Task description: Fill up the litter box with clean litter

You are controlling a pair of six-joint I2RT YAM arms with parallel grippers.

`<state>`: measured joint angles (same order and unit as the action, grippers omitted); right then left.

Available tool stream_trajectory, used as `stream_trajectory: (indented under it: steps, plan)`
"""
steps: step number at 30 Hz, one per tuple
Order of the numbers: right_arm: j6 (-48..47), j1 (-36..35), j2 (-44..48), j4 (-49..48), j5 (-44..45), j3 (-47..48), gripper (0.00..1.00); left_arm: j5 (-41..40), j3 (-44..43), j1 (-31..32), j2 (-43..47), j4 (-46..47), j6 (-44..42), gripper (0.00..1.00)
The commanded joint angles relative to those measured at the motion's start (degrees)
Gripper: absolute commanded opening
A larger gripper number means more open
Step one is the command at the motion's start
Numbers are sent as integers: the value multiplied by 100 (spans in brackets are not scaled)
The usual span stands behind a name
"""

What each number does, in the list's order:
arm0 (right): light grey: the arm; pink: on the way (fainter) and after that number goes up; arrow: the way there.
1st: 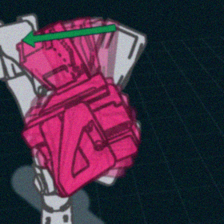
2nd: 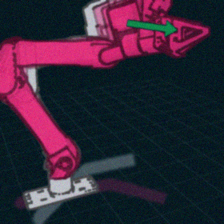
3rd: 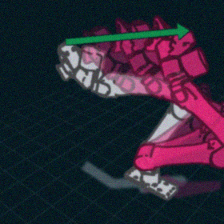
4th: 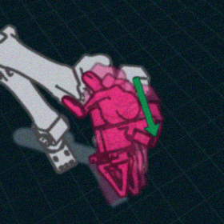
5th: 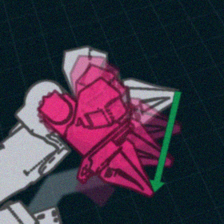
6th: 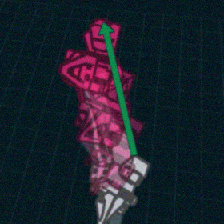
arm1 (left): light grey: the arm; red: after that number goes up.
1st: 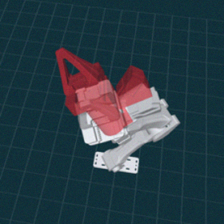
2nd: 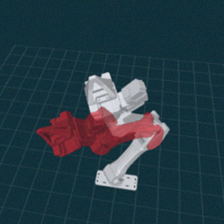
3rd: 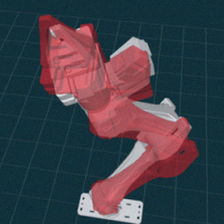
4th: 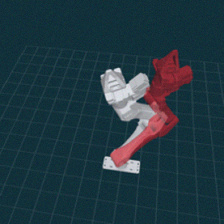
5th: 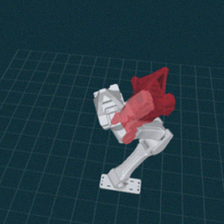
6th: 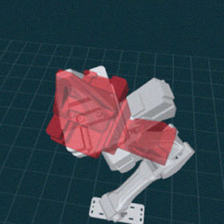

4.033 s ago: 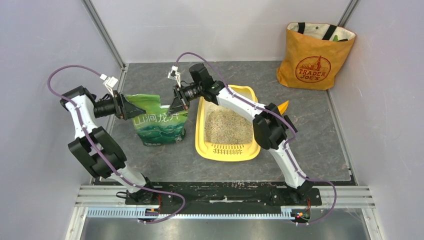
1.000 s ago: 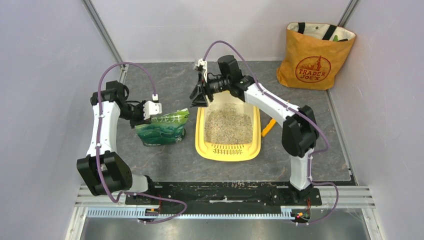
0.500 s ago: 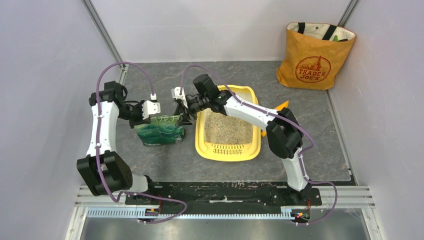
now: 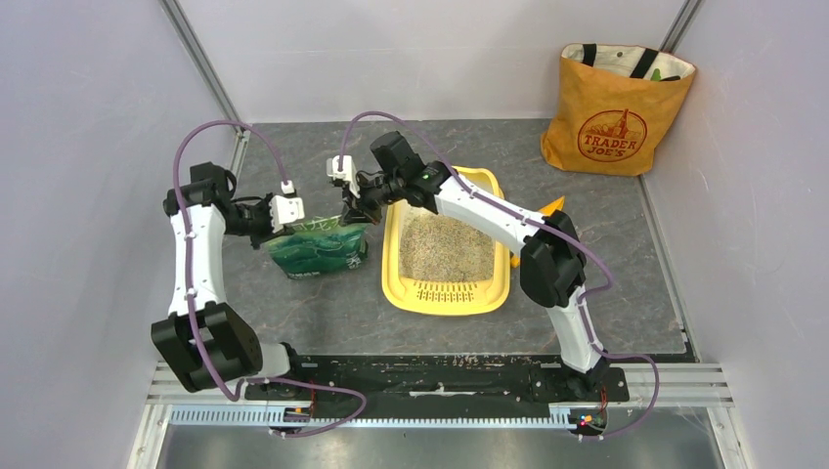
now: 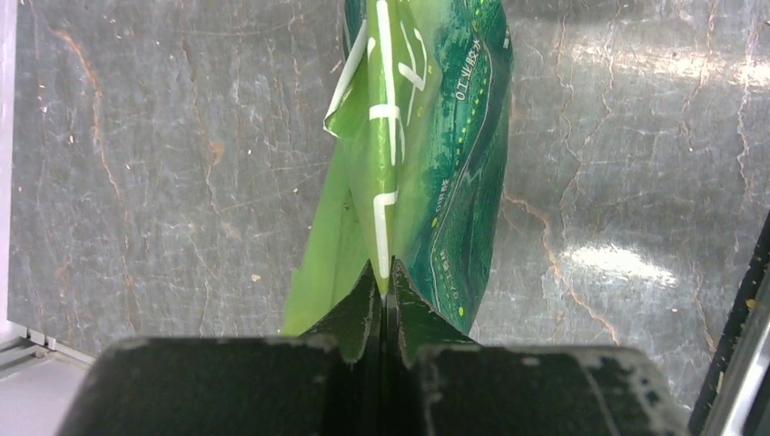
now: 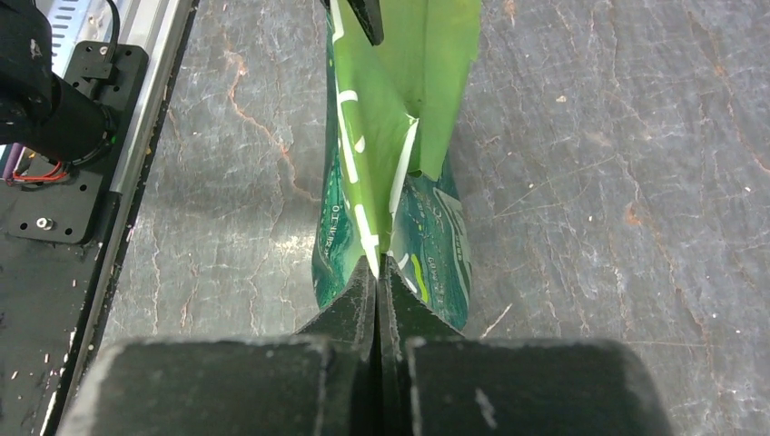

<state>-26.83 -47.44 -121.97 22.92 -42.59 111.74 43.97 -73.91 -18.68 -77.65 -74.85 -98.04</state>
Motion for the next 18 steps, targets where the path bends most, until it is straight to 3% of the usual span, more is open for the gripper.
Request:
stream_trajectory:
  steps: [1, 7, 8, 11, 13, 18]
  plan:
    - [-68, 152, 119, 313, 196, -114, 0, 614, 286, -119, 258, 395, -426, 2]
    - [-174, 42, -133, 889, 532, -159, 0, 415, 658, -126, 39, 758, -2, 2]
    - [-174, 42, -31, 877, 500, -186, 0, 474, 652, -127, 119, 891, 220, 7]
    - [-96, 40, 190, 572, 413, -343, 0, 1024, 459, -112, 253, 577, 377, 42]
    - [-13, 42, 183, 497, 349, -301, 0, 1422, 404, -44, 326, 383, 288, 55]
    - [94, 42, 206, 227, 294, -425, 0, 1699, 593, 289, 351, 897, 966, 60]
